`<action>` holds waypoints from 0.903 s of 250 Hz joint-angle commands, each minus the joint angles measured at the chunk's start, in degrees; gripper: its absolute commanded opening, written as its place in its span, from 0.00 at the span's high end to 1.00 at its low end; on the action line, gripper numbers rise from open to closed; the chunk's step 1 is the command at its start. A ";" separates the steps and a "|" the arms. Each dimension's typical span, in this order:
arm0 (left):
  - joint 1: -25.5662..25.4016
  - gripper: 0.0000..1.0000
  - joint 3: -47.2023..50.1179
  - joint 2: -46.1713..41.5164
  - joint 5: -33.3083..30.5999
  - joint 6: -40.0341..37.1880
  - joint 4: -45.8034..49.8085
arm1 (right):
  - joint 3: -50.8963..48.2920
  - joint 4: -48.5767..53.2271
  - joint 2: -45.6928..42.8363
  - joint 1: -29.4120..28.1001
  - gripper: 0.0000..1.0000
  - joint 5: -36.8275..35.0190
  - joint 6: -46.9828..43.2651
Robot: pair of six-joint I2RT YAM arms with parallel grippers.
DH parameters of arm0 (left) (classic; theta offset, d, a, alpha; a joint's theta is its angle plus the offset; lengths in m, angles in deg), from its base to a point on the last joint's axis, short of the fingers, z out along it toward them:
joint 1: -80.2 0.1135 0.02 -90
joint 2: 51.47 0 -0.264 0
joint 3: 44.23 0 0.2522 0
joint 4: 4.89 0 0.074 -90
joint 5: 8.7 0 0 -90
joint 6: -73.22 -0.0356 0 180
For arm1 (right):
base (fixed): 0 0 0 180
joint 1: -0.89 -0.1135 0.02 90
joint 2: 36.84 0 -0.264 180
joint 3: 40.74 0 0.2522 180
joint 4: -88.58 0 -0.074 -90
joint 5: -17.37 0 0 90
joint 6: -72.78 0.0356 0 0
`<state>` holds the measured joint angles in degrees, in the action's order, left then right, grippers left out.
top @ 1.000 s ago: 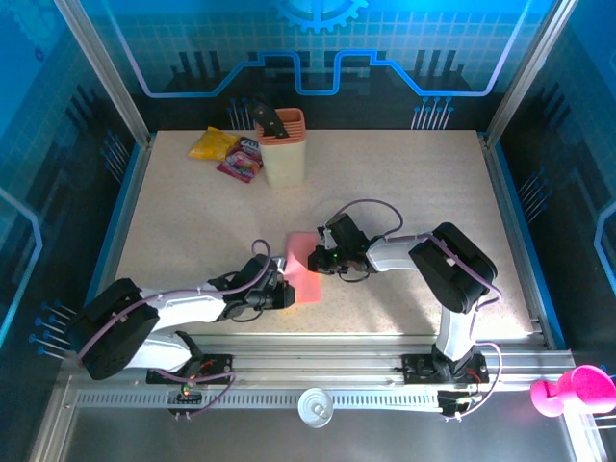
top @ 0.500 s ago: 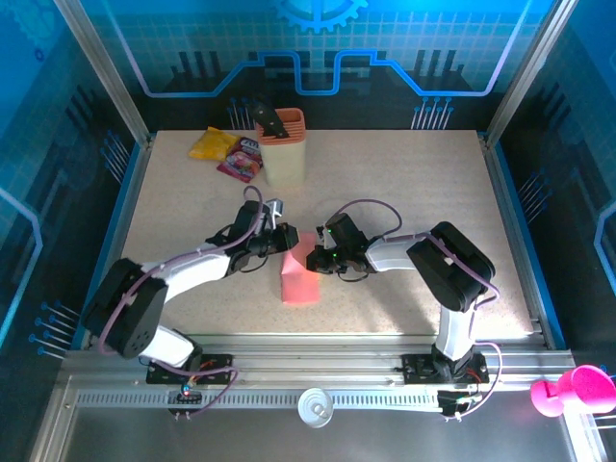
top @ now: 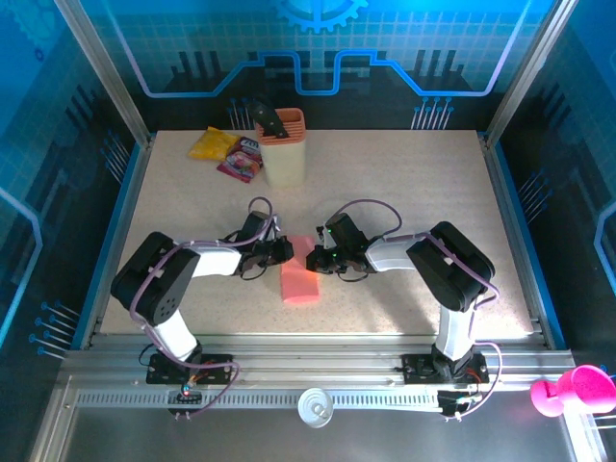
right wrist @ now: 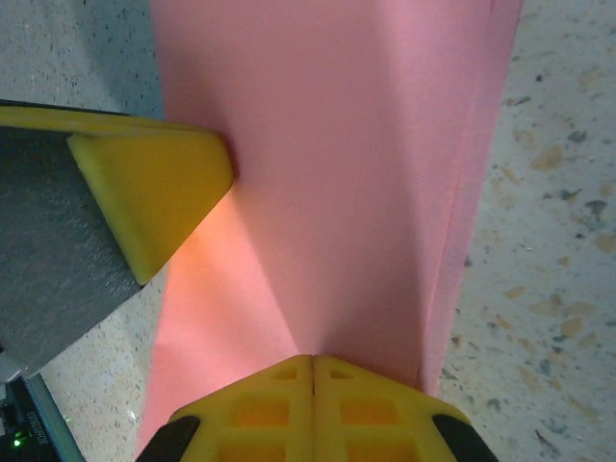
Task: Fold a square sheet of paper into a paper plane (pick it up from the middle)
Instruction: First fold the square sheet of paper in half at the center of the table.
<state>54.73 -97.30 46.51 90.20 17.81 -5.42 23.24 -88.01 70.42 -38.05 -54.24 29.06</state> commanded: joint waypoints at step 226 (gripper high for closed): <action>3.31 0.97 -6.71 2.22 1.08 -1.59 1.09 | -3.28 5.51 4.82 -0.35 1.00 -2.84 -0.01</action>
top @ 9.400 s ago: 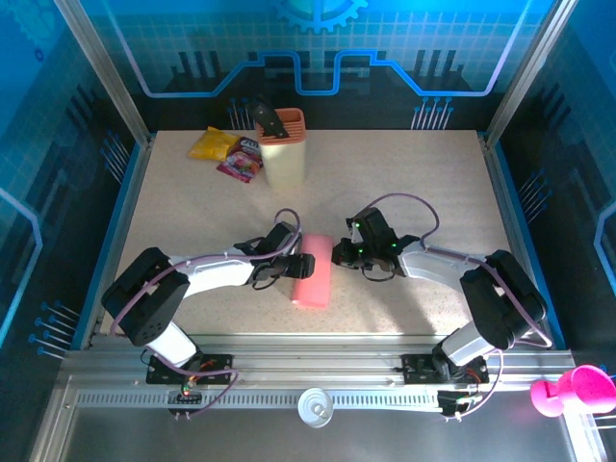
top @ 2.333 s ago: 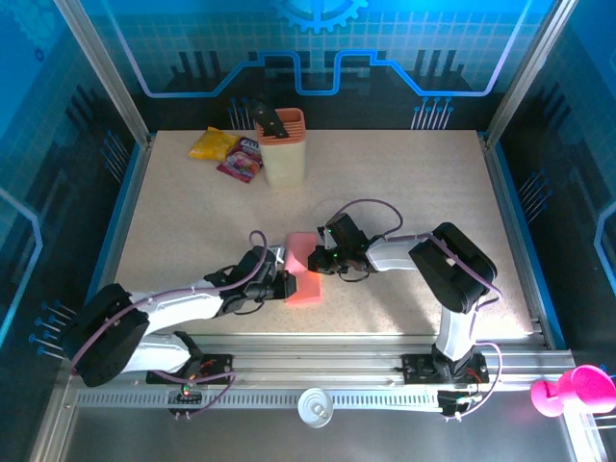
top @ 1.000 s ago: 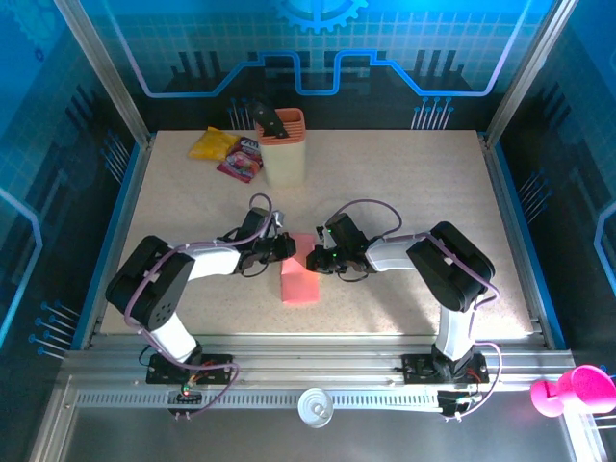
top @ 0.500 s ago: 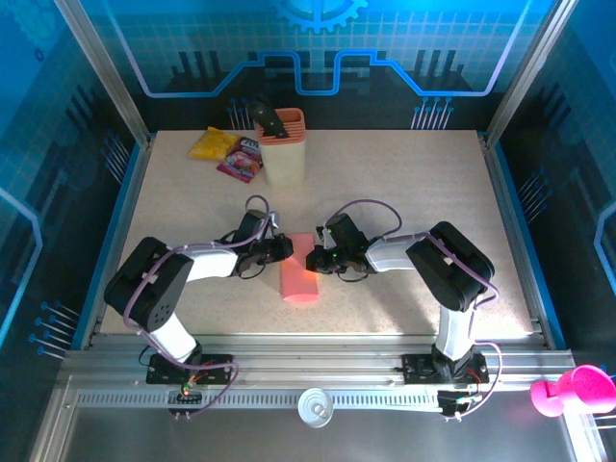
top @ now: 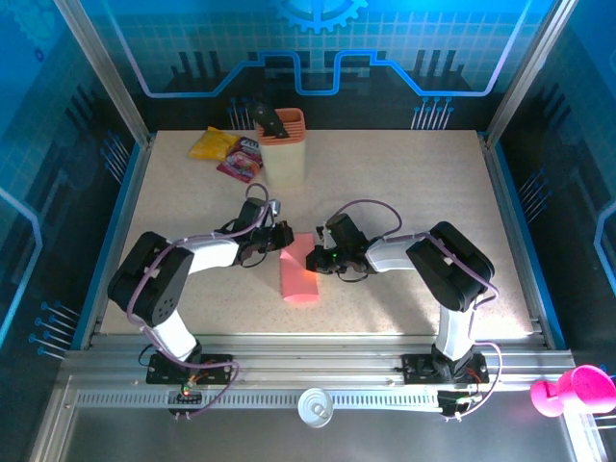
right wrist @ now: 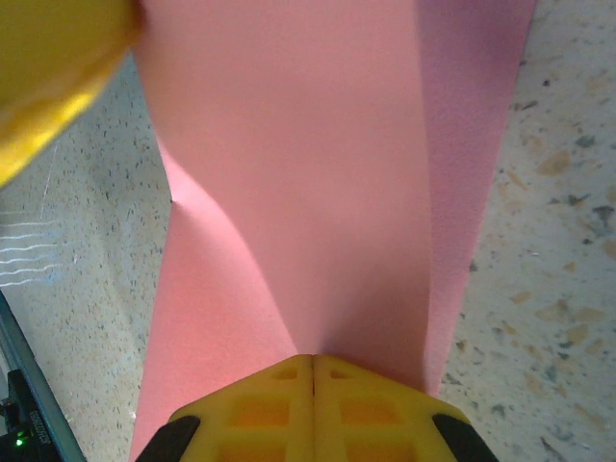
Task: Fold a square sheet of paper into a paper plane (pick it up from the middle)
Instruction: First fold the square sheet of paper in half at the center of the table.
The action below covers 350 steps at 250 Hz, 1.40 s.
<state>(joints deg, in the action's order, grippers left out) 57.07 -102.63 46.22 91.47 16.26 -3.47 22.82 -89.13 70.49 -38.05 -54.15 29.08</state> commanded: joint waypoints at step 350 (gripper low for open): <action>-11.49 0.96 19.95 -12.28 -3.94 5.86 -2.41 | -3.33 6.40 6.27 -0.44 1.00 -4.42 0.54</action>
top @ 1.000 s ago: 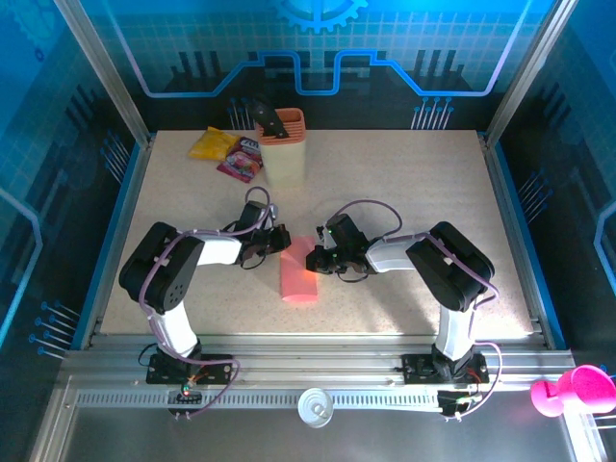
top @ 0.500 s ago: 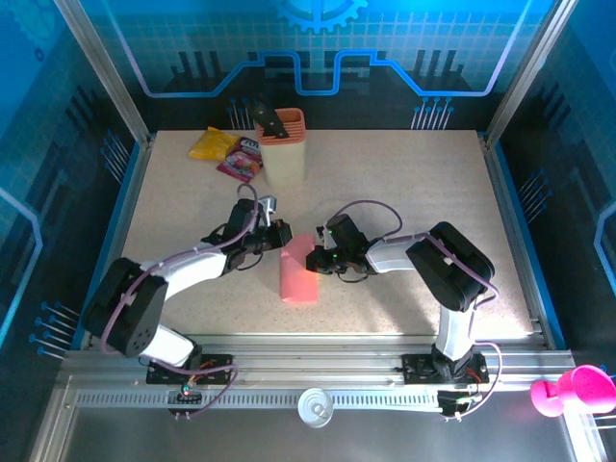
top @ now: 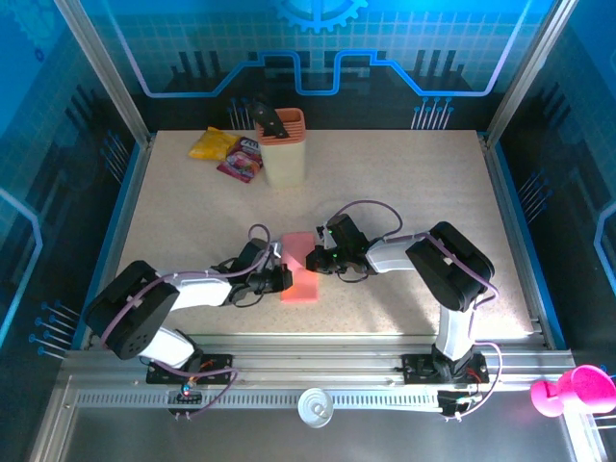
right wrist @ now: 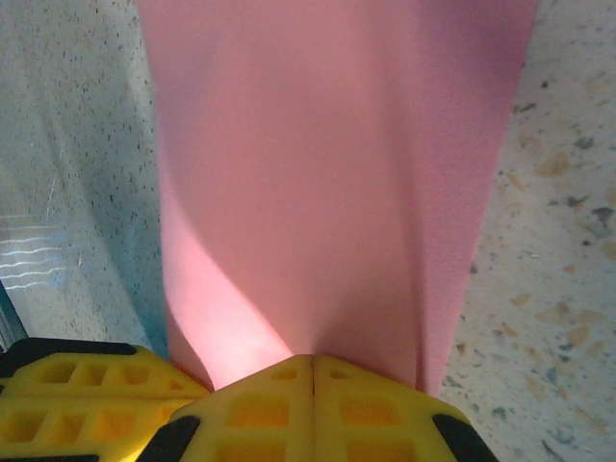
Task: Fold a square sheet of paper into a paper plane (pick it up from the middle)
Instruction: First fold the square sheet of paper in half at the center of the table.
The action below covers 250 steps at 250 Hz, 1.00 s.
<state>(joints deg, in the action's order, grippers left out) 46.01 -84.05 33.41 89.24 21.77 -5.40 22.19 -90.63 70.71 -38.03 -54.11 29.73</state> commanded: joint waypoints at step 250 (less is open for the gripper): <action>-7.20 0.93 5.02 -12.18 -5.28 5.73 4.59 | -2.44 8.80 6.05 -0.37 1.00 -4.88 -0.84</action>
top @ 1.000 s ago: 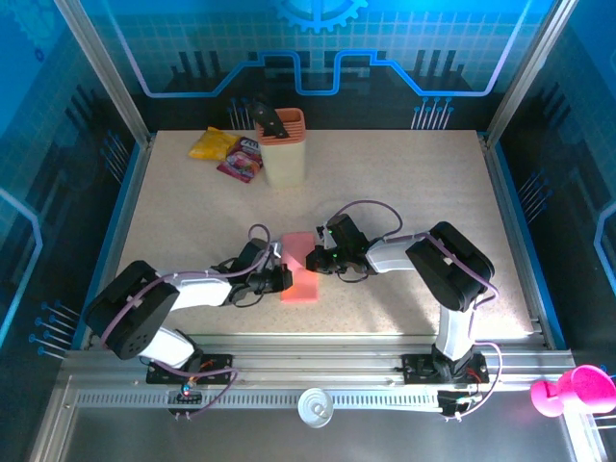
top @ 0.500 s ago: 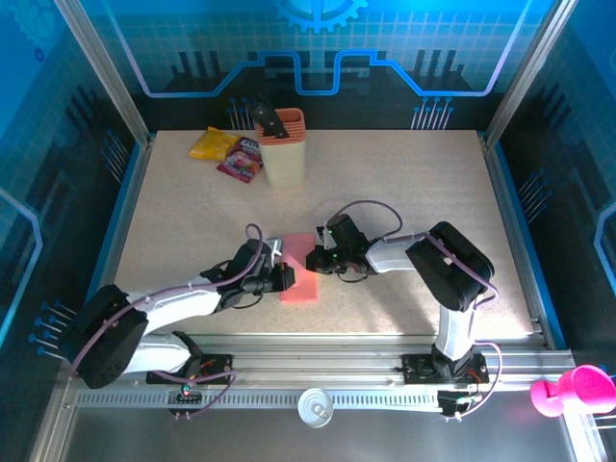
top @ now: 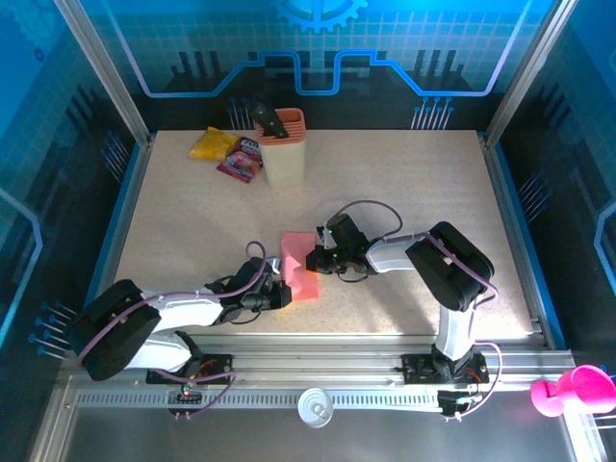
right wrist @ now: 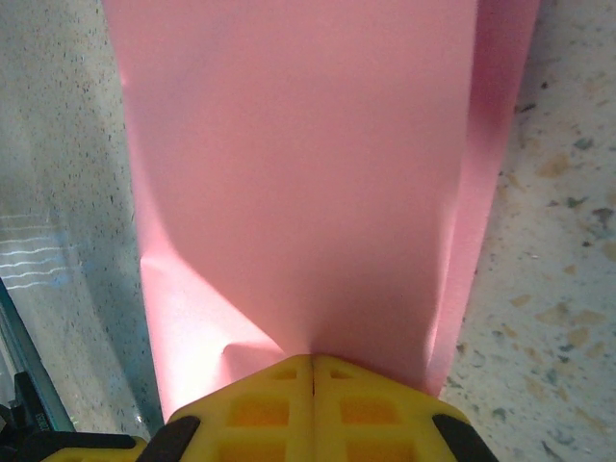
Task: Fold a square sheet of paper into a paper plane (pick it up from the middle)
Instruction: First fold the square sheet of paper in half at the center of the table, then hold the square sheet of paper at the center of the table.
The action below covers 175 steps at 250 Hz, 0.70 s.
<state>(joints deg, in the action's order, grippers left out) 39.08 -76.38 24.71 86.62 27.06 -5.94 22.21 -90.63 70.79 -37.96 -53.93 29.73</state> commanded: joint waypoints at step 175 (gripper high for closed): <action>19.22 0.92 -30.28 17.95 11.27 -15.44 10.52 | -1.34 10.83 5.66 1.58 1.00 -4.19 -5.91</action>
<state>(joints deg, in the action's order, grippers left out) 57.59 -104.40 40.12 94.38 15.54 3.06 23.02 -89.08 71.08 -37.28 -52.36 26.59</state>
